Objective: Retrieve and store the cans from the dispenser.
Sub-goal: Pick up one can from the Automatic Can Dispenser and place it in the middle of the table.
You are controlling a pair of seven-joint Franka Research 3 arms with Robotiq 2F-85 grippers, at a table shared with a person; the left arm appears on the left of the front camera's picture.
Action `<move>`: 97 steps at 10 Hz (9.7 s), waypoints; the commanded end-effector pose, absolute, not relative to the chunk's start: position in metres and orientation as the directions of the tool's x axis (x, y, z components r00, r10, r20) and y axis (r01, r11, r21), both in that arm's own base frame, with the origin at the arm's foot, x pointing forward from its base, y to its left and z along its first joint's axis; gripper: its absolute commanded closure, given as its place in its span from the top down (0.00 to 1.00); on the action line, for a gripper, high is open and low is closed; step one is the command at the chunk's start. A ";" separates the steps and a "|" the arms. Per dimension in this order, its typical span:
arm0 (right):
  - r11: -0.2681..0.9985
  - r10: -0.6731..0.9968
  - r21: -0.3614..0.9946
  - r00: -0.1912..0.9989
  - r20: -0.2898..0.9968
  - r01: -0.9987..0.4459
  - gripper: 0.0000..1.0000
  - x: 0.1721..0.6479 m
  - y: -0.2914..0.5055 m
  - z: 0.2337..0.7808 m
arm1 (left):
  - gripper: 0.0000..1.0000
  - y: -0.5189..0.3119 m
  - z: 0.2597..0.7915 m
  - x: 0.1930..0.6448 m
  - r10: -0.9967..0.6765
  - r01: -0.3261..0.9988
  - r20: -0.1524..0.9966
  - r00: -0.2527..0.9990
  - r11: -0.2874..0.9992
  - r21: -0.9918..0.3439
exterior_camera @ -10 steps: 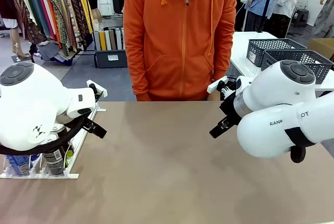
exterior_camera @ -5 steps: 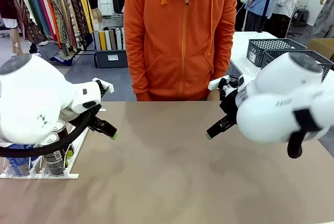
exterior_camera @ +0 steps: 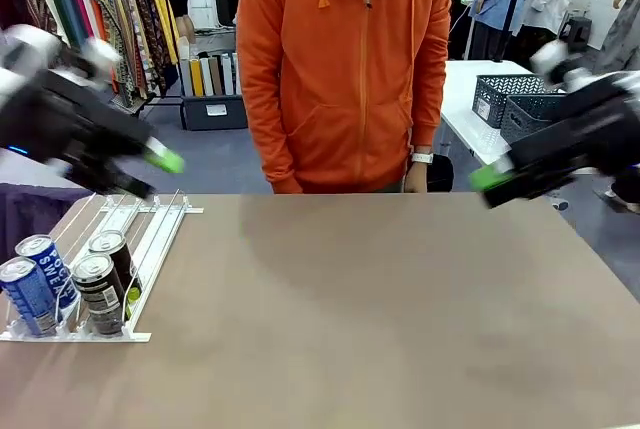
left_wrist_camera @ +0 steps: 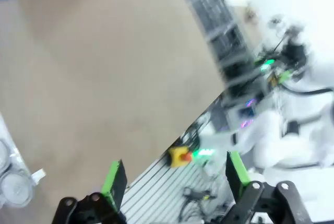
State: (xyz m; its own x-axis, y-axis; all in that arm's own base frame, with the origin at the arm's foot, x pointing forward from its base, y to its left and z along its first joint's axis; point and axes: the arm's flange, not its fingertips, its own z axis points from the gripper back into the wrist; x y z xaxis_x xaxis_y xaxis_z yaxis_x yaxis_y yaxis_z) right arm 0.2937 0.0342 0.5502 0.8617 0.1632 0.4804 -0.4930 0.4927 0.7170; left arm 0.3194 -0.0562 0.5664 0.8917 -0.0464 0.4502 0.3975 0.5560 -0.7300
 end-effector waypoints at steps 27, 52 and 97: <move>0.242 -0.608 0.961 0.751 0.258 -0.135 1.00 0.202 -0.253 0.467 | 1.00 -0.023 0.520 0.340 -0.079 0.099 0.106 0.991 0.976 -0.196; 0.242 -0.608 0.961 0.751 0.258 -0.135 1.00 0.202 -0.253 0.467 | 0.00 -0.071 0.410 0.392 -0.022 0.021 -0.015 1.000 0.999 -0.028; 0.242 -0.608 0.961 0.751 0.258 -0.135 1.00 0.202 -0.253 0.467 | 1.00 -0.398 0.415 0.445 -0.488 0.490 0.042 0.872 0.871 -0.036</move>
State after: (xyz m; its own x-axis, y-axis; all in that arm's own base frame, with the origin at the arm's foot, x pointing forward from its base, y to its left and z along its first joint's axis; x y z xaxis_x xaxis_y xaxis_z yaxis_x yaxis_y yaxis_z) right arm 0.1998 -0.2521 0.4644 0.7625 -0.6042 0.2313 -0.1010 0.2419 0.9650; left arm 0.4471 -0.4039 0.4122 0.8782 -0.4780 0.0193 0.4784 0.8774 -0.0359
